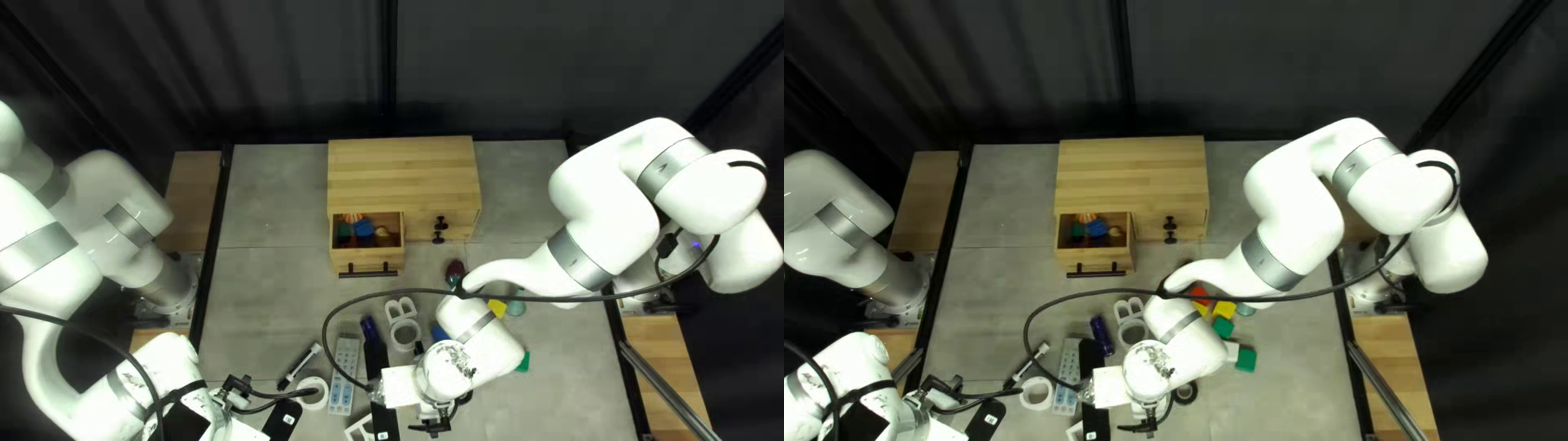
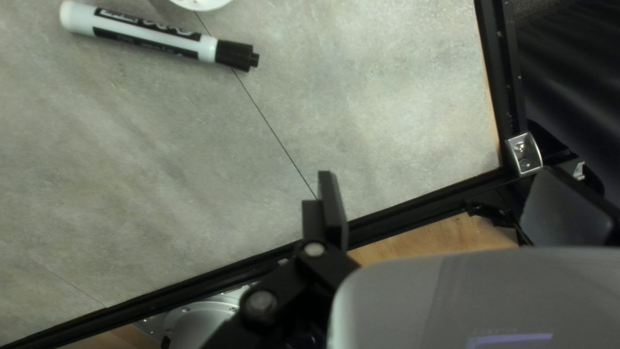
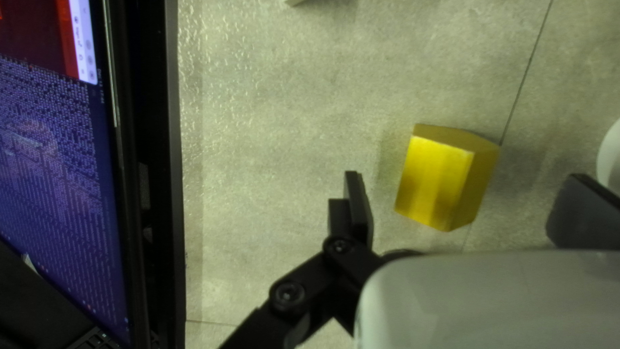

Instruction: Open drawers and place objects into drawer and close

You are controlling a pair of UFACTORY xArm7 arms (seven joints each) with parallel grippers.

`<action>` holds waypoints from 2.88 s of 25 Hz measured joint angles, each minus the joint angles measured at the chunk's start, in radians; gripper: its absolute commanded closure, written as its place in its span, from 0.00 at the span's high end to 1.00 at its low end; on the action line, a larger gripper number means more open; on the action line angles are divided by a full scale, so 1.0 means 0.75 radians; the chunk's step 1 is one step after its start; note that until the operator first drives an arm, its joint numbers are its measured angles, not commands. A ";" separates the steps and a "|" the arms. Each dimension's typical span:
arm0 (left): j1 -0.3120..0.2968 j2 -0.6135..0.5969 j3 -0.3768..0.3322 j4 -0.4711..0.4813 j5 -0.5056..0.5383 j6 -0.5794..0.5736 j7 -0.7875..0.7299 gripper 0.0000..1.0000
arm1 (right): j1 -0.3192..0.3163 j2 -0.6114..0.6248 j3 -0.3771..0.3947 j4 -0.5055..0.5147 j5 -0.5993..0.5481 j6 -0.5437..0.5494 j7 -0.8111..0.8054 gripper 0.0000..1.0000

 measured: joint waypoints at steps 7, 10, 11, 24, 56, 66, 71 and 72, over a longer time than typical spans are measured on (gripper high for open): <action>0.000 0.000 0.000 0.000 0.000 0.000 0.000 1.00 | 0.012 0.015 -0.003 0.008 -0.003 0.012 0.014 1.00; 0.000 0.000 0.000 0.000 0.000 0.000 0.000 1.00 | 0.018 0.020 -0.004 0.012 -0.005 0.020 0.020 1.00; 0.000 0.000 0.000 0.000 0.000 0.000 0.000 1.00 | 0.019 0.020 -0.005 0.013 -0.005 0.023 0.021 1.00; 0.000 0.000 0.000 0.000 0.000 0.000 0.000 1.00 | 0.025 0.045 -0.007 0.021 -0.006 0.032 0.024 0.01; 0.000 0.000 0.000 0.000 0.000 0.000 0.000 1.00 | -0.242 -0.492 -0.189 0.158 -0.133 0.505 -0.477 0.01; 0.000 0.000 0.000 0.000 0.000 0.000 0.000 1.00 | -0.300 -0.445 -0.243 0.063 -0.173 0.338 -0.465 0.02; 0.000 0.000 0.000 0.000 0.000 0.000 0.000 1.00 | -0.308 -0.447 -0.251 0.045 -0.177 0.320 -0.462 0.03; 0.000 0.000 0.000 0.000 0.000 0.000 0.000 1.00 | -0.309 -0.445 -0.252 0.046 -0.178 0.318 -0.463 0.03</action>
